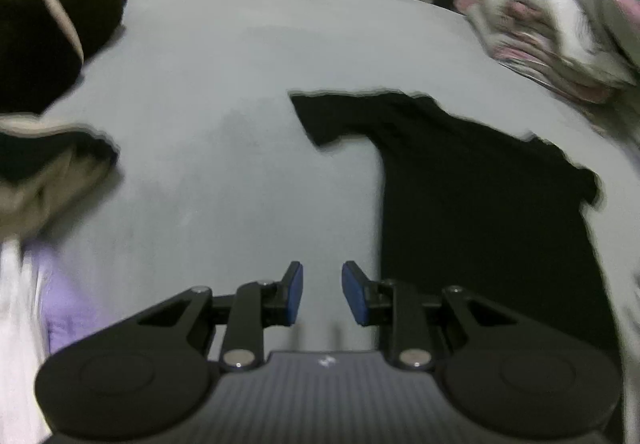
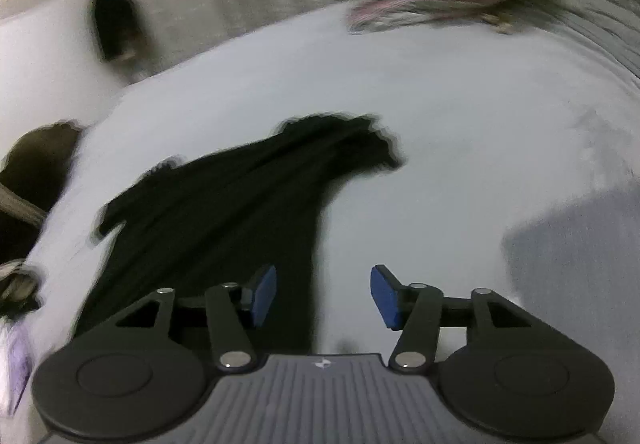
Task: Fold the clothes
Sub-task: 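Lay the black garment flat on the bed and open both grippers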
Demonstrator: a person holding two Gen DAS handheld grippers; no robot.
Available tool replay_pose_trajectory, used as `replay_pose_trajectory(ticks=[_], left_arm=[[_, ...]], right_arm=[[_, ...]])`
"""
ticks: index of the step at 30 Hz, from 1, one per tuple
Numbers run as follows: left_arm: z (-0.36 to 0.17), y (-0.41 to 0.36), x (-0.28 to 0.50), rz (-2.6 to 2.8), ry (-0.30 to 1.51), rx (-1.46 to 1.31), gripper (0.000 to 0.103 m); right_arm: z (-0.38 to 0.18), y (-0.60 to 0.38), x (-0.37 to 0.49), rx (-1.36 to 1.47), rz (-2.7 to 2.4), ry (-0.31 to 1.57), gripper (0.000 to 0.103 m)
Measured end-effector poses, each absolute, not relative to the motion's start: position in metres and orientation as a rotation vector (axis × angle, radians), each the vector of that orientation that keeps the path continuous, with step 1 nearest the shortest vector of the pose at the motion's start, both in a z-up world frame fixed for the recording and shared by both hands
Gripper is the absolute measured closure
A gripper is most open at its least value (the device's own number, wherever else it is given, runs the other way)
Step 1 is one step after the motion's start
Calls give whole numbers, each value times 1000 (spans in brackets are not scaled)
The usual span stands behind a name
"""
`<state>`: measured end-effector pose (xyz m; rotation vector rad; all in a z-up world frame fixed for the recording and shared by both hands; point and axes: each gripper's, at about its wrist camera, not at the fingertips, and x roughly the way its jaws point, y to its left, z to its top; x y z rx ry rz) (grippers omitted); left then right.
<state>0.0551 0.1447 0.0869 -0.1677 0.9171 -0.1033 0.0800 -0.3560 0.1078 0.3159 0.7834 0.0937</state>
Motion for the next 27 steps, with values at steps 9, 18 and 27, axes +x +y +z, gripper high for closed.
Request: replay_pose_trajectory(ticks=[9,18,27], left_arm=[[50,121,-65,-139,1017,-233,74],[31,107,-89,-115,939,-123,98],[60,146,-115,-98,862,-296,100]], right_arm=[[83,-327,-84,419,82,839,48],[56,-304,-119,427,-58,845,48],[56,-306,-128,396,-88,736,97]])
